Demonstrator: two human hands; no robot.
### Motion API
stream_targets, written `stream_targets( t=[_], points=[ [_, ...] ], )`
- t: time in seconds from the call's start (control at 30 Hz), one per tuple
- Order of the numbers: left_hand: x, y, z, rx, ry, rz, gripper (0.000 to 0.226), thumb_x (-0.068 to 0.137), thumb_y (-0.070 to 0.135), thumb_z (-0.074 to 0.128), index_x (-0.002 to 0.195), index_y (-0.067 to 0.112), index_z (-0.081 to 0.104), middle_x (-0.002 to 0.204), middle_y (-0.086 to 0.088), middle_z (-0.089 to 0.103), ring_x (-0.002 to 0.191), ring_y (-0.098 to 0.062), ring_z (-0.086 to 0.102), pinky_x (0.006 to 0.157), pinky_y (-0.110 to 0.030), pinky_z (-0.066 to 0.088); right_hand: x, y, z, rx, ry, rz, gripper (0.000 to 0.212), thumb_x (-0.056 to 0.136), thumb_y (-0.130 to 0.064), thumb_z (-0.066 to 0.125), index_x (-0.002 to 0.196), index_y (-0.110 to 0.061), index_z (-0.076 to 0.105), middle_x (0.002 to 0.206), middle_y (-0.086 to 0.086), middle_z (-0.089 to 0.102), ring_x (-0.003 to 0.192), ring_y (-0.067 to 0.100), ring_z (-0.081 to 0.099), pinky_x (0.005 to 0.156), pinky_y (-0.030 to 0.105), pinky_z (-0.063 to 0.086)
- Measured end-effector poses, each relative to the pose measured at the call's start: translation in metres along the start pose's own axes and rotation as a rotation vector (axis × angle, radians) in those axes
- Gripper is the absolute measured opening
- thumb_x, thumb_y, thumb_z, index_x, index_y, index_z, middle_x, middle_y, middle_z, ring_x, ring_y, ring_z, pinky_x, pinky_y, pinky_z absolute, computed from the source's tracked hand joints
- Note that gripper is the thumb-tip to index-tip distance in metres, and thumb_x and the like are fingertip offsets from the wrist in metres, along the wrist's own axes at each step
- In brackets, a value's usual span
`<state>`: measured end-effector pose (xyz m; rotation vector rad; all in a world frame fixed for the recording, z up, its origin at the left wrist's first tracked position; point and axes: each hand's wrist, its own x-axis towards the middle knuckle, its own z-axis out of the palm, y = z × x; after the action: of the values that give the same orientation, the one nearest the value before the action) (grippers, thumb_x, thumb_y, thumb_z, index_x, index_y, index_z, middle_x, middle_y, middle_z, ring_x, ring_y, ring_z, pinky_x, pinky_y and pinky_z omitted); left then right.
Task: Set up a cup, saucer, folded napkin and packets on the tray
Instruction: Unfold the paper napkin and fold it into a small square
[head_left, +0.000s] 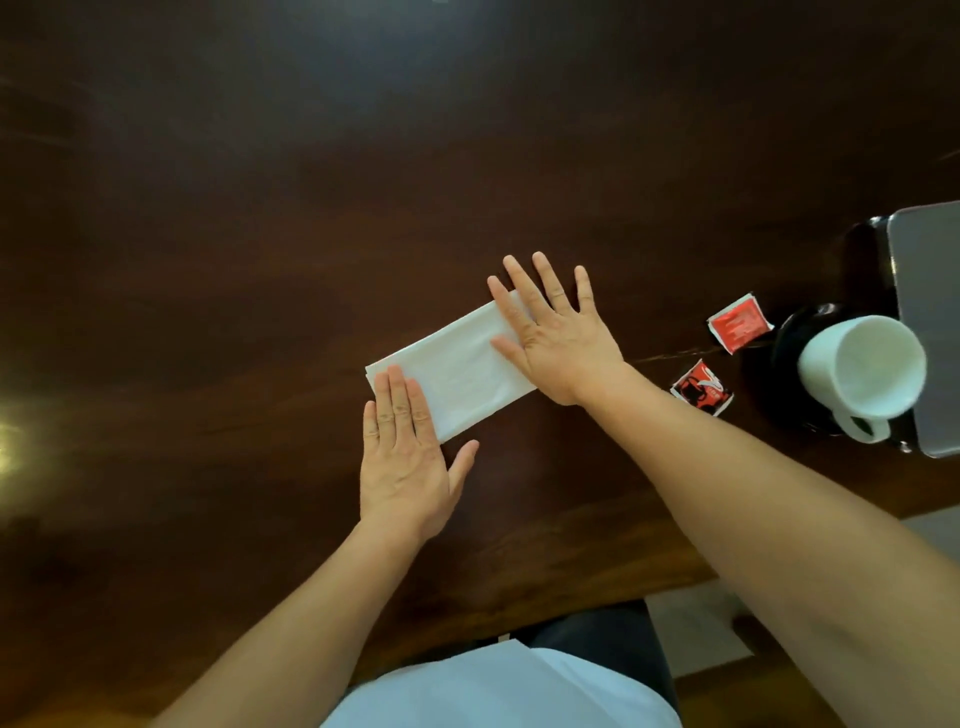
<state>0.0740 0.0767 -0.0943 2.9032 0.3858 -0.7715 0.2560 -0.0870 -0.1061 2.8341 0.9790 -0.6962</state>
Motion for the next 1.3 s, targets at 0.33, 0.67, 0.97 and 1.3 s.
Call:
stream_targets(
  t=[0.33, 0.67, 0.97, 1.3],
  points=[
    [-0.014, 0.0, -0.026, 0.068, -0.16, 0.042, 0.098, 0.092, 0.076, 0.023, 0.159, 0.015, -0.013, 0.167, -0.015, -0.022, 0.155, -0.034, -0.016, 0.12, -0.055, 0.02, -0.033, -0.04, -0.032, 0.47, 0.096, 0.568, 0.074, 0.091, -0.033, 0.069, 0.15, -0.013, 0.03, 0.155, 0.009, 0.029, 0.135, 0.034, 0.033, 0.093, 0.042, 0.049],
    [-0.038, -0.014, -0.039, 0.066, -0.211, 0.16, 0.076, 0.099, 0.065, 0.029, 0.161, 0.029, 0.004, 0.168, -0.014, -0.002, 0.154, -0.034, 0.007, 0.112, -0.047, 0.036, -0.039, -0.025, -0.044, 0.992, -0.025, 0.804, 0.044, 0.087, -0.014, 0.07, 0.127, -0.017, 0.053, 0.112, 0.003, 0.057, 0.096, 0.021, 0.057, 0.068, 0.031, 0.05],
    [-0.047, -0.013, -0.037, -0.066, -0.201, 0.156, 0.079, 0.098, 0.054, 0.052, 0.16, 0.026, 0.011, 0.169, -0.012, -0.003, 0.154, -0.035, 0.006, 0.113, -0.047, 0.035, -0.052, -0.025, -0.076, 1.06, -0.078, 0.505, 0.008, 0.094, -0.017, 0.062, 0.09, -0.022, 0.067, 0.097, 0.001, 0.068, 0.096, 0.018, 0.064, 0.077, 0.038, 0.058],
    [0.019, -0.009, -0.195, -0.618, 0.485, 0.289, 0.042, 0.085, 0.02, 0.08, 0.124, 0.023, 0.069, 0.122, 0.0, 0.069, 0.118, -0.021, 0.056, 0.099, -0.047, 0.051, -0.081, -0.049, -0.19, 0.701, 0.334, -0.071, 0.008, 0.096, -0.02, 0.064, 0.101, -0.025, 0.069, 0.099, -0.005, 0.065, 0.089, 0.013, 0.061, 0.072, 0.024, 0.053]
  ],
)
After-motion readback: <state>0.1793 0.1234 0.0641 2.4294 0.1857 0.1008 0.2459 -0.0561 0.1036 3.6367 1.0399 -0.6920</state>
